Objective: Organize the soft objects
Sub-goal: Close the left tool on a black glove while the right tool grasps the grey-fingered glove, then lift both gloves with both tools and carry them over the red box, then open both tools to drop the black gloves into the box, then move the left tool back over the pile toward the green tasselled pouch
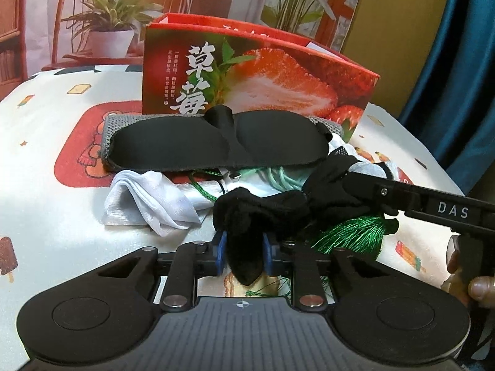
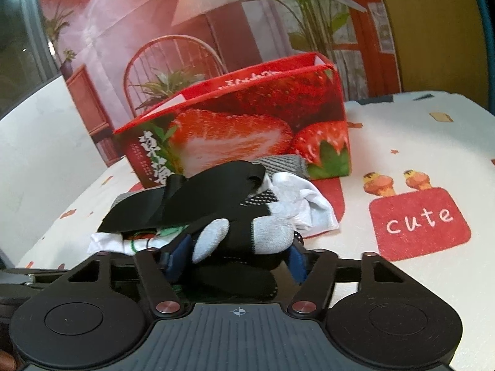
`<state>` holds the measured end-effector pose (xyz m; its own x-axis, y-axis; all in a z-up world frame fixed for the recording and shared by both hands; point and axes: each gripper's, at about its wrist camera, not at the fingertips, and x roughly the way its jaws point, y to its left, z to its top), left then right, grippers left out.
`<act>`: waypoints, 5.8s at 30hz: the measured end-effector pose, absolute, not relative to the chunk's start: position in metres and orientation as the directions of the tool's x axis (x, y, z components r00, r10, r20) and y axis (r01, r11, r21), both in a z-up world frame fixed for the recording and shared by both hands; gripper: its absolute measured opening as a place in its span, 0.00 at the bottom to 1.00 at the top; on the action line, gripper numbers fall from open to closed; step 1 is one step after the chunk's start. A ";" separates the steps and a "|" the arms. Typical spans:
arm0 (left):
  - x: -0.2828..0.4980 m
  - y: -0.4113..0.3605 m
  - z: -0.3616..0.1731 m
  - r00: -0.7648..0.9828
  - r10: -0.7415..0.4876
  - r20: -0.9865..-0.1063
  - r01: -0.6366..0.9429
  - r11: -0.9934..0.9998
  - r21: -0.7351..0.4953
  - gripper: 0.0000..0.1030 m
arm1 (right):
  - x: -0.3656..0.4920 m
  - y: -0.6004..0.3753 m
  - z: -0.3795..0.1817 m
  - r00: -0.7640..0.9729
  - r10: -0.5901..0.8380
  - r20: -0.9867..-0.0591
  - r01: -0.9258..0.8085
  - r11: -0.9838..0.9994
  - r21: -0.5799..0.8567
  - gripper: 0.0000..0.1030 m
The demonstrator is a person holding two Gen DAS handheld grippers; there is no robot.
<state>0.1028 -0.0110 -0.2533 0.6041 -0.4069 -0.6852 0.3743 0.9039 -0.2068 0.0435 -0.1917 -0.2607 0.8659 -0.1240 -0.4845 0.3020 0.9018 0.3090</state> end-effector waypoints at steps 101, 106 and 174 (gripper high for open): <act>0.175 -0.007 -0.111 0.785 -0.434 -0.443 0.386 0.901 -0.200 0.10 | 0.117 -0.241 -0.130 0.953 -0.076 -0.293 0.175 0.929 0.328 0.08; 0.205 -0.011 -0.103 0.783 -0.427 -0.452 0.378 0.904 -0.199 0.10 | 0.139 -0.256 -0.123 0.952 -0.076 -0.296 0.179 0.924 0.339 0.08; 0.214 -0.001 -0.117 0.794 -0.226 -0.564 0.287 0.958 0.020 1.00 | 0.159 -0.259 -0.148 0.841 -0.213 -0.497 0.294 0.952 0.089 1.00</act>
